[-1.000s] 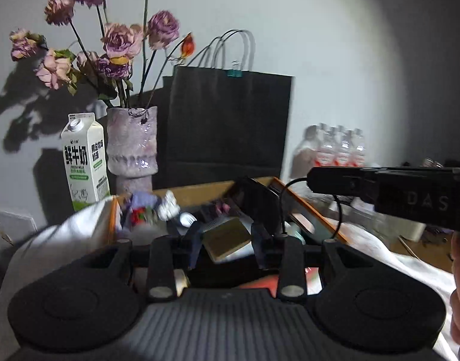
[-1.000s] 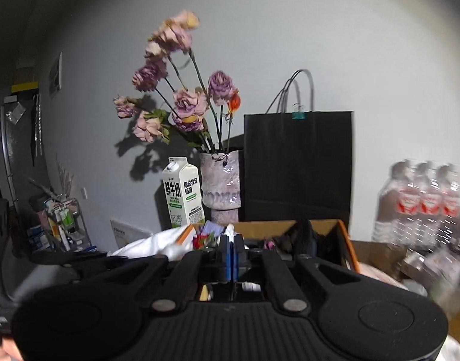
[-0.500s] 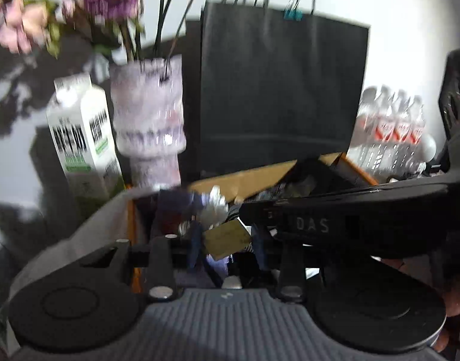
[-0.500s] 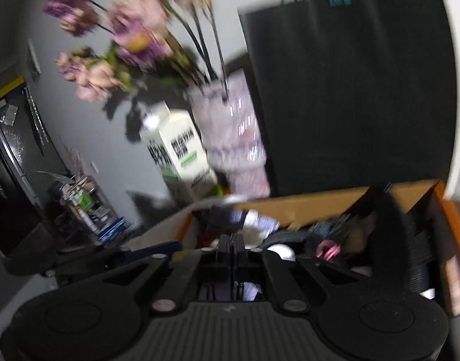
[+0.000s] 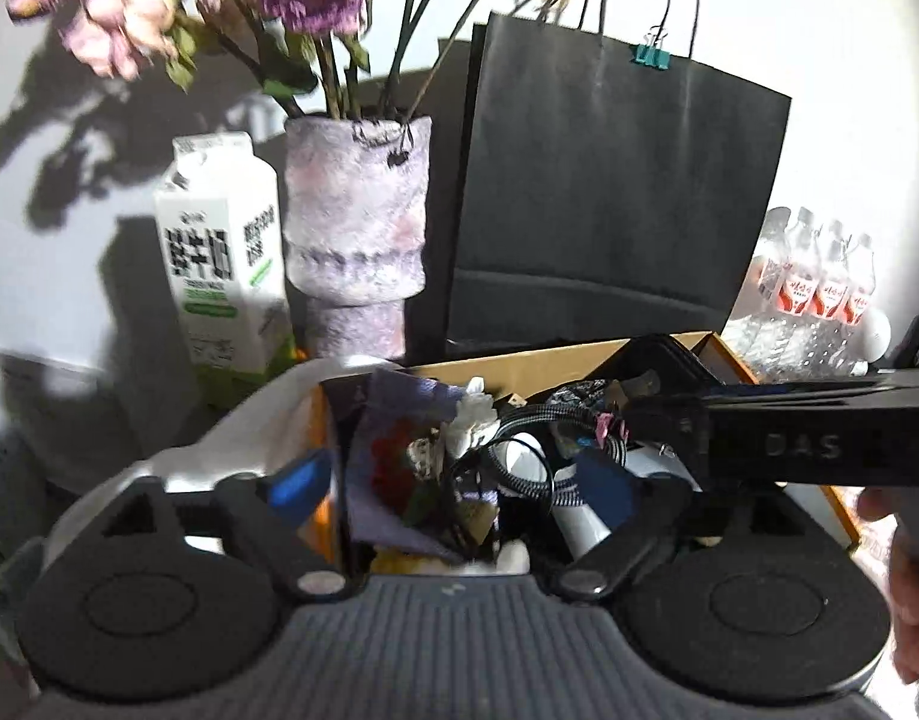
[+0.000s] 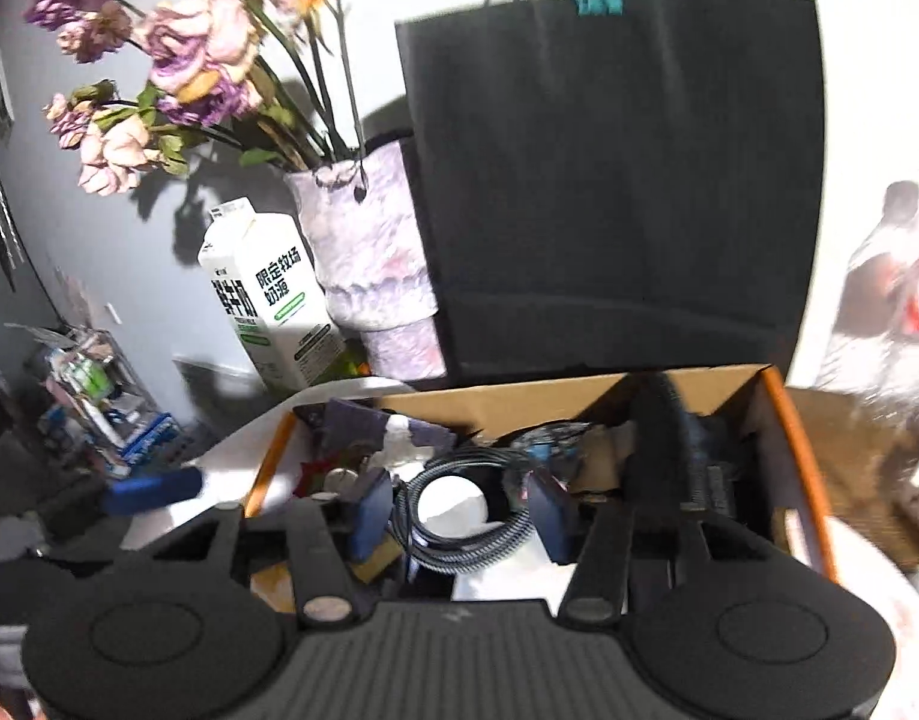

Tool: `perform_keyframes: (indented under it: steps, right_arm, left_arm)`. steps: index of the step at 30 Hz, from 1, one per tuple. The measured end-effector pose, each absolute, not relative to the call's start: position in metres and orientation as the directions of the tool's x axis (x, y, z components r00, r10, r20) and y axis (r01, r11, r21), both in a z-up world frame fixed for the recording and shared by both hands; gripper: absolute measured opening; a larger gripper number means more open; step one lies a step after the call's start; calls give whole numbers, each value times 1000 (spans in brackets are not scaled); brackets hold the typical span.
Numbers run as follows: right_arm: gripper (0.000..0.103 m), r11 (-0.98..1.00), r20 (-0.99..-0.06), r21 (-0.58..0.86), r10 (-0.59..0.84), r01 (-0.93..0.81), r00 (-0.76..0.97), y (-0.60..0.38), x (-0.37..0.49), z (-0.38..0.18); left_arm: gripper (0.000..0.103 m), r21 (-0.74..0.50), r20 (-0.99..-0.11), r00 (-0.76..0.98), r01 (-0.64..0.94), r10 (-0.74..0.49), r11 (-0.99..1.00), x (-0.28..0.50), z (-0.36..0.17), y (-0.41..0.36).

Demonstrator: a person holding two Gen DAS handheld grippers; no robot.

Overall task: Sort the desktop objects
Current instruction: 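Open both tools in the box and withdraw over the towel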

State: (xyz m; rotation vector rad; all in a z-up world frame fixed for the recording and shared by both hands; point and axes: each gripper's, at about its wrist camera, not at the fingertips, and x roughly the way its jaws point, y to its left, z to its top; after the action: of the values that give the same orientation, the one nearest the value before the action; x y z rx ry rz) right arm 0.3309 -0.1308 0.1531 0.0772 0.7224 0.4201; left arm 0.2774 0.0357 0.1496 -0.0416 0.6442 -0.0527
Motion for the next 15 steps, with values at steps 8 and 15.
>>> perform_keyframes:
  steps: [8,15]
  right_arm:
    - [64,944,-578,89,309,-319,755,-162,257,179]
    - [70,934,-557,-43,273,-356,784,-183,153,156]
  left_arm:
    - [101,9,-573,819,-22,23,1000,209,153,28]
    - [101,-18,-504,863,-28,15,999,111,142,28]
